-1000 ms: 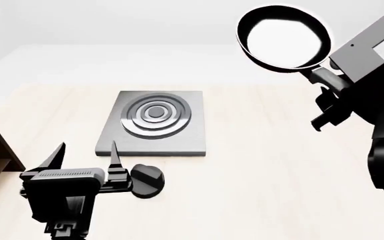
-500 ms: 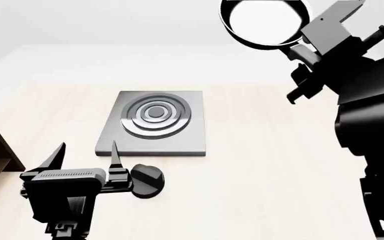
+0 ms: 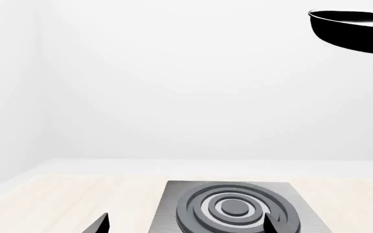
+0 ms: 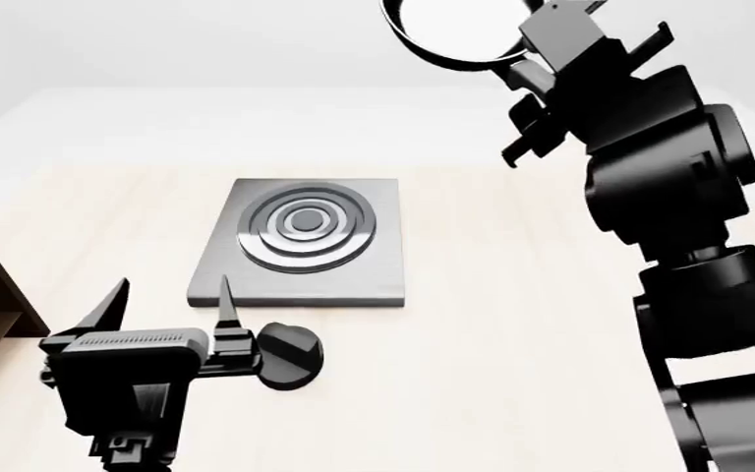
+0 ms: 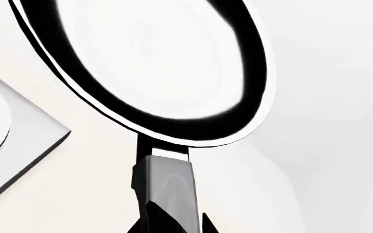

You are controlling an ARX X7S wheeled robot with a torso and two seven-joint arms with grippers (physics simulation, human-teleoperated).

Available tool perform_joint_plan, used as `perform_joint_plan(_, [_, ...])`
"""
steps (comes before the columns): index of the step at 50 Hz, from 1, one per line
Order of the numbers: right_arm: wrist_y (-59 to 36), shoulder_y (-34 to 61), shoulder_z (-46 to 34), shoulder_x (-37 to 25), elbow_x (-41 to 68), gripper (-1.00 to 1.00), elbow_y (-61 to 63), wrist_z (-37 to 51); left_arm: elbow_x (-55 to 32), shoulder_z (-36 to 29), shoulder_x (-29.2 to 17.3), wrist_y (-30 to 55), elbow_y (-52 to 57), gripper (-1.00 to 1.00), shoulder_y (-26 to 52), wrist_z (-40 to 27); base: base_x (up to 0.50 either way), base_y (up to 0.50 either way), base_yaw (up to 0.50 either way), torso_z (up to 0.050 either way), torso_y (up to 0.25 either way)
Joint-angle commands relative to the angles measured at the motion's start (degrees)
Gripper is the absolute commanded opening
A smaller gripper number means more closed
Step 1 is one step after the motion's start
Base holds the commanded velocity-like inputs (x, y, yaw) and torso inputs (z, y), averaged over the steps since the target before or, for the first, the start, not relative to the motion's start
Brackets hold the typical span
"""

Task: Turn on the stove and put the frying pan on it.

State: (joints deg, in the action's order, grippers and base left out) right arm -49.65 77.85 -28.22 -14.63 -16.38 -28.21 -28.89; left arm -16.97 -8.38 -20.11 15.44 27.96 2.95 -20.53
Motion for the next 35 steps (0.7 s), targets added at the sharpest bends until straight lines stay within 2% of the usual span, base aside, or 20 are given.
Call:
perform_joint_plan(1, [8.02, 5.32, -0.32, 5.42, -0.9, -1.0, -11.0, 3.31, -0.01, -0.1, -0.19, -0.03, 0.11, 1.0, 0.07, -0.27, 0.0, 0.0, 0.0, 0.0, 0.0])
perform_joint_plan(8, [12.94, 8.66, -0.88, 9.3, 0.25, -1.0, -19.97, 4.97, -0.08, -0.2, -0.33, -0.3, -0.06, 1.0, 0.13, -0.18, 0.0, 0.0, 0.0, 0.001, 0.001])
perform_joint_plan(17, [15.14, 10.41, -0.29, 12.82, 2.06, -1.0, -25.54, 7.79, -0.5, 0.06, -0.6, -0.31, 0.14, 1.0, 0.0, -0.28, 0.0, 0.0, 0.0, 0.0, 0.002])
perform_joint_plan(25, [13.6, 10.59, -2.76, 14.37, 4.1, -1.0, -24.8, 9.55, -0.75, -0.02, -0.8, -0.29, 0.49, 1.0, -0.24, -0.3, 0.0, 0.0, 0.0, 0.0, 0.001])
perform_joint_plan(35, [12.56, 11.38, -9.25, 14.48, 14.6, -1.0, -23.9, 15.2, -0.84, 0.18, -1.09, -1.05, 0.86, 1.0, -0.69, -0.32, 0.0, 0.0, 0.0, 0.001, 0.002])
